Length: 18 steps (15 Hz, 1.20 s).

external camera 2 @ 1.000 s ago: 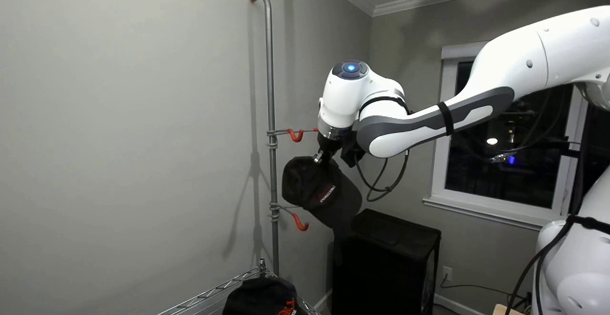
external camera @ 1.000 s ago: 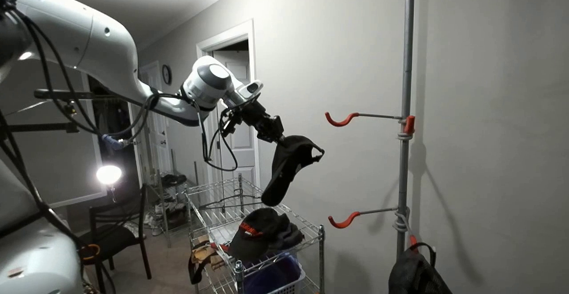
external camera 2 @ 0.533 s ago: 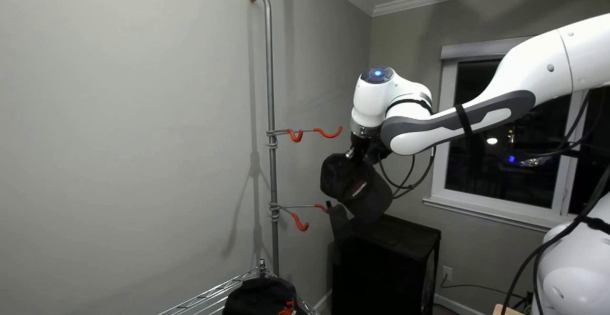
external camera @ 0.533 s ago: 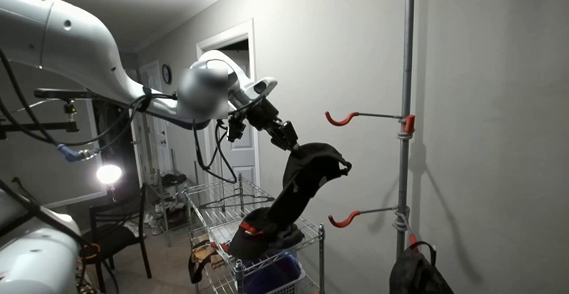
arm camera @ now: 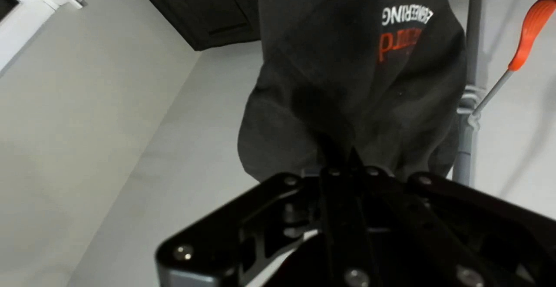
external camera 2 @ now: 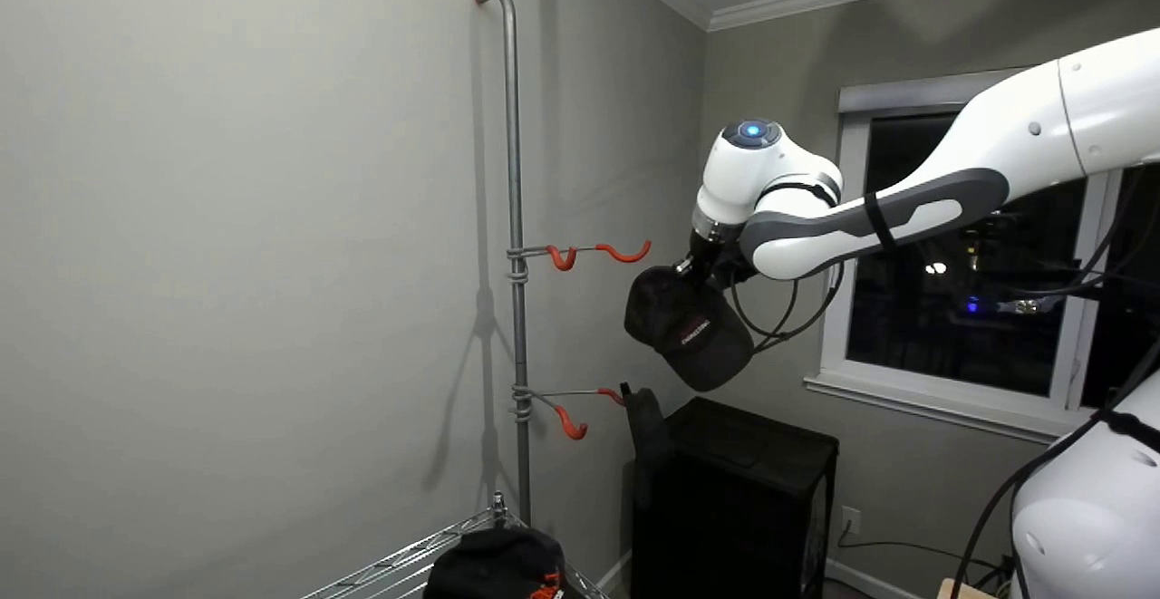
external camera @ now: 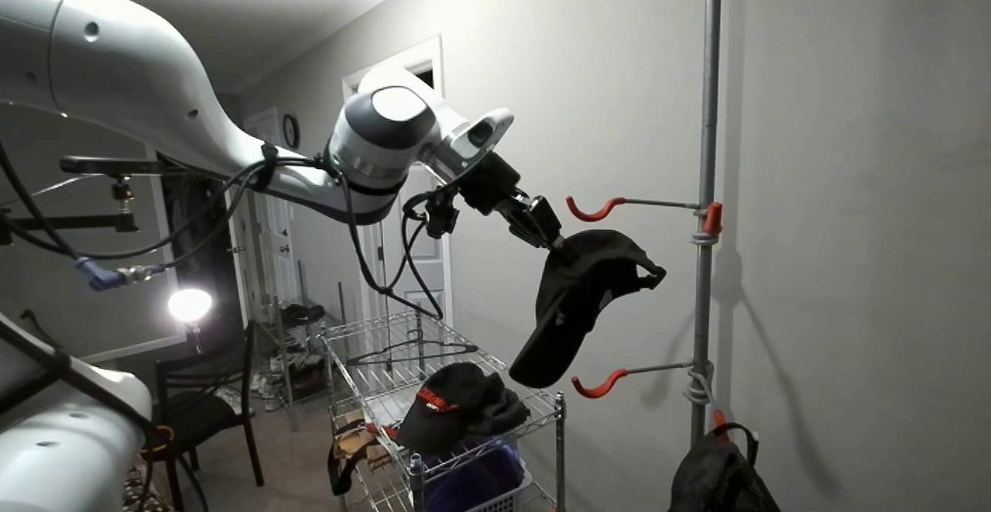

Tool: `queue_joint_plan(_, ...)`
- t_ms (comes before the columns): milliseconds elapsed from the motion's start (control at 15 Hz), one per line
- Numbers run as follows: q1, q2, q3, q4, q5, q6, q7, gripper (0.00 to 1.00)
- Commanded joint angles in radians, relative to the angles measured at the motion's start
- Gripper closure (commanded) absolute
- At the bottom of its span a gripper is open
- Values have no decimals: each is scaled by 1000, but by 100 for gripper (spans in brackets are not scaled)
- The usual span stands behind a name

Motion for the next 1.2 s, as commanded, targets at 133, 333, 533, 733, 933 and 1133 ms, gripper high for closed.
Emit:
queue_joint_plan(133, -47, 46, -58, 73, 27, 238, -50, 100)
queue_joint_plan(333, -66, 66, -79, 114, 58, 354, -68, 100)
queue_joint_plan(533, -149, 93, -53, 168, 50, 406, -5, 100)
queue_joint_plan(733, -156, 137, -87, 215, 25, 397, 27, 100)
queue_joint_plan(933, -140, 204, -105, 232, 62, 413, 8, 100)
queue_joint_plan(1133, -100, 278, -118, 236, 129, 452, -26, 100)
